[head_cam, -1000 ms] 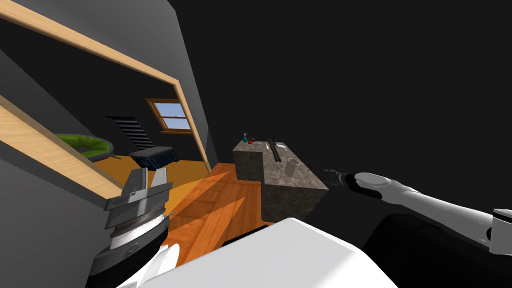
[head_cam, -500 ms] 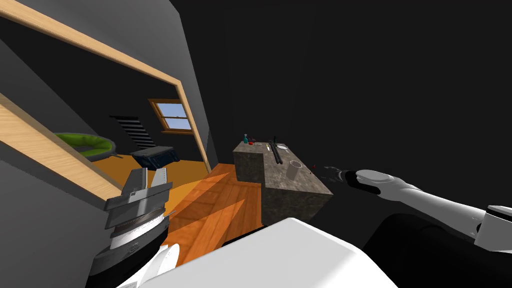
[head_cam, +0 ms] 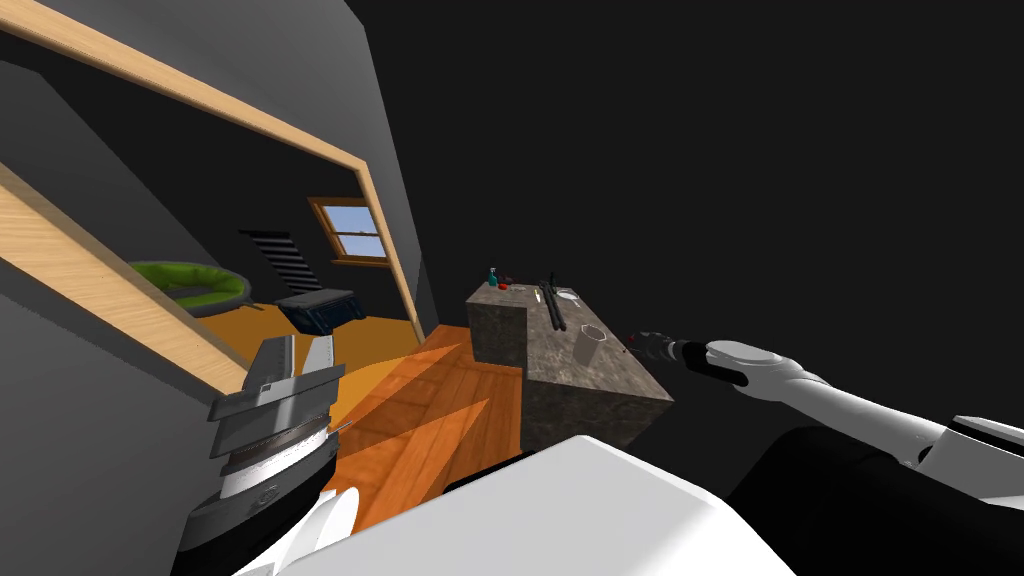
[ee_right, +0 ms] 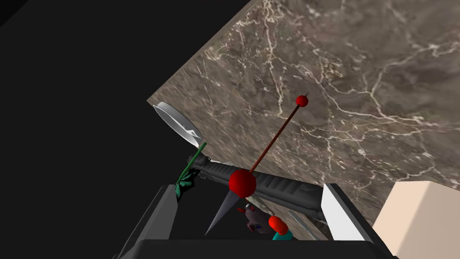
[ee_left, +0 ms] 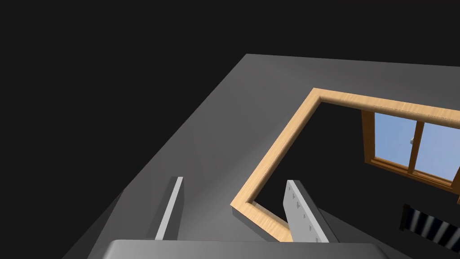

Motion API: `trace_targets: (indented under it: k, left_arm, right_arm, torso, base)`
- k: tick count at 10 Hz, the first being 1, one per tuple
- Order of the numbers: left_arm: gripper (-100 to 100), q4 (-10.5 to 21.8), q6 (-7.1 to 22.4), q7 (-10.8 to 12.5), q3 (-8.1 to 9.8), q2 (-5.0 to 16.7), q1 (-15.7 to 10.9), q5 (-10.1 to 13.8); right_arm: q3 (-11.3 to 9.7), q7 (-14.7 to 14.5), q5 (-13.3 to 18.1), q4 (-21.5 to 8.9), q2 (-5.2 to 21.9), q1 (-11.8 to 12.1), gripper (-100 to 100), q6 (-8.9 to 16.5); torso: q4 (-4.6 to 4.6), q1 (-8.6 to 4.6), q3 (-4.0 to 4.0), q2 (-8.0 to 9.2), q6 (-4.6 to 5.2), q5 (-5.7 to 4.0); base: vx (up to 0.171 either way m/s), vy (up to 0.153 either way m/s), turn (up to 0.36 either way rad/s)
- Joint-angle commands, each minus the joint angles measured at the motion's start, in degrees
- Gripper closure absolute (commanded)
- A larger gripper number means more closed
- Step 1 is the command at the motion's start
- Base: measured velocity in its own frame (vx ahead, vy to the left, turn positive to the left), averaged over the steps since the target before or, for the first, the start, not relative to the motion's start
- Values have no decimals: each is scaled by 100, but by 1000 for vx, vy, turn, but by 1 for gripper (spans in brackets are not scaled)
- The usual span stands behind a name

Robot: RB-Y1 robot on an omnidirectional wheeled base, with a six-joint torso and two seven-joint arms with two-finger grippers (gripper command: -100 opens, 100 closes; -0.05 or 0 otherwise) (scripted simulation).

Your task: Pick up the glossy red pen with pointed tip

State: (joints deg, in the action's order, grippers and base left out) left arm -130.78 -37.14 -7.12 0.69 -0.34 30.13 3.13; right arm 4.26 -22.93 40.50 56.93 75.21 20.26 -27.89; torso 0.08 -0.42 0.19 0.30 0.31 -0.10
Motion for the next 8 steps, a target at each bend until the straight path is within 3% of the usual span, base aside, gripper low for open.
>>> trace_targets:
  k: [1,3,4,5,6,7,8]
  left_arm:
    - [0,0,0,0,0,0,0,0]
    - [0,0,0,0,0,0,0,0]
    - [0,0,0,0,0,0,0,0]
    - [0,0,0,0,0,-1,0,0]
    - [0,0,0,0,-1,-1,0,0]
    - [0,0,0,0,-1,-1,0,0]
    - [0,0,0,0,-1,-1,0,0]
  right_arm:
    - [26,176,-87,83,-75,17,-100,-76]
    - [-1,201,-78,77,-105,-13,-100,-85]
    - [0,223,-81,80,-110,-15,0,-95]
    - [-161,119,-139,-207,-137,-274,-100,-199]
    - [-161,119,-139,-268,-137,-274,-100,-199]
    - [-321,17,-198,-464,-164,-507,-100,-304]
    - [-321,17,-198,-615,-164,-533,-100,-304]
  torso:
    - [0,0,0,0,0,0]
    - [-1,5,-3,-5,0,2]
    - [0,21,0,0,3,5]
    - [0,27,0,-1,3,8]
    - [0,30,1,3,0,8]
    - [1,32,3,6,3,9]
    - [2,34,4,7,-1,9]
  base:
    - [-2,-68,67]
    - [0,-36,56]
    - [0,0,0]
    - [-22,3,76]
    - [-27,6,65]
    - [-34,10,113]
    - [-32,3,43]
